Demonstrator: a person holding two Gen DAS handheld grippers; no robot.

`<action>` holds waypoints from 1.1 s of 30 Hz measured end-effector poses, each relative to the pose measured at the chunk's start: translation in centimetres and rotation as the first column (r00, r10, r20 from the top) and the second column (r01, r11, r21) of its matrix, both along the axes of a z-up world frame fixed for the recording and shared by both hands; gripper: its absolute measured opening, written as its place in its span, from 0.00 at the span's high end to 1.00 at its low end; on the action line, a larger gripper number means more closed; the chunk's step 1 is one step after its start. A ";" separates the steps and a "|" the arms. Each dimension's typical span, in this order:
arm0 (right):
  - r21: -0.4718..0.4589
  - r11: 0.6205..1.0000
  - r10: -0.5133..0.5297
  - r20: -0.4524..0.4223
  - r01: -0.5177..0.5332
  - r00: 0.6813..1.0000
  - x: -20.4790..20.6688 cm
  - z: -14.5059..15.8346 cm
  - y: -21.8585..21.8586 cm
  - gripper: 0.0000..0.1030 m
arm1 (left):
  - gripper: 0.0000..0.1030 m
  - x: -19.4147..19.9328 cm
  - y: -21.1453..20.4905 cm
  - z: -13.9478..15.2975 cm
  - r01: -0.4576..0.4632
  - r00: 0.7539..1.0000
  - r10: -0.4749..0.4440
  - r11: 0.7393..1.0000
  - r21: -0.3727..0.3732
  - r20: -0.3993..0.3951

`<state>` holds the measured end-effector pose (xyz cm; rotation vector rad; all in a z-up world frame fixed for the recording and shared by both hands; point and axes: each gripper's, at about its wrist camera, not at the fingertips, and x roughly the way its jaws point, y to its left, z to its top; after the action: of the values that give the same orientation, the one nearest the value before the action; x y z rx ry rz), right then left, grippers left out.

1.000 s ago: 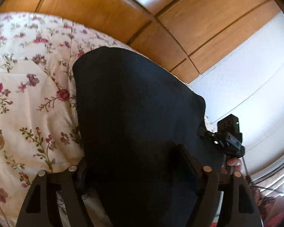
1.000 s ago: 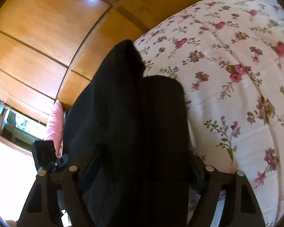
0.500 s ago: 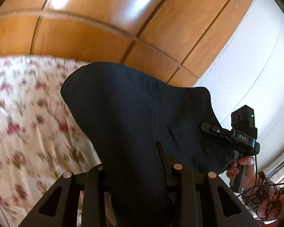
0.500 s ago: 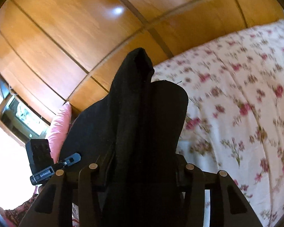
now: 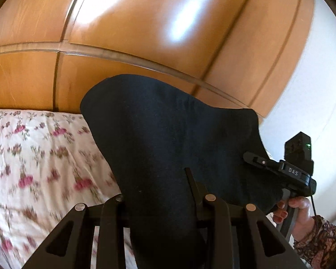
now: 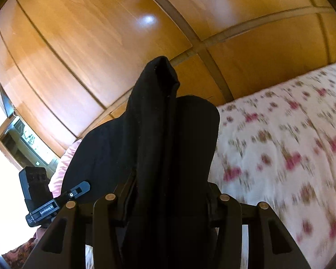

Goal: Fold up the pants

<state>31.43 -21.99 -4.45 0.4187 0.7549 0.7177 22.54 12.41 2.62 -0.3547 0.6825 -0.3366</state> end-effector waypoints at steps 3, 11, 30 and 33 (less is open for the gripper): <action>-0.010 1.000 -0.006 0.030 0.006 1.000 3.1 -0.4 1.6 0.53 | 0.70 3.0 0.8 -0.9 -0.034 0.999 0.034 0.999 0.020 0.001; -0.056 0.997 -0.051 -0.054 0.048 0.997 8.8 -7.0 2.9 0.43 | 0.45 6.9 3.5 -7.8 -0.063 0.996 0.060 0.997 -0.053 -0.066; -0.093 0.924 -0.370 0.022 0.370 0.929 3.8 -6.2 -1.4 0.00 | 0.29 -1.0 5.1 -7.0 -0.335 0.942 0.335 0.940 -0.062 -0.013; -0.117 0.889 -0.446 -0.002 0.442 0.895 1.4 -6.2 -3.2 0.00 | 0.29 -4.3 5.4 -6.7 -0.416 0.909 0.417 0.907 -0.060 0.011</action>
<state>32.82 -25.18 -10.70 0.4779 0.6894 0.2357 18.21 17.80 -4.04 -0.5386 0.5566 0.0490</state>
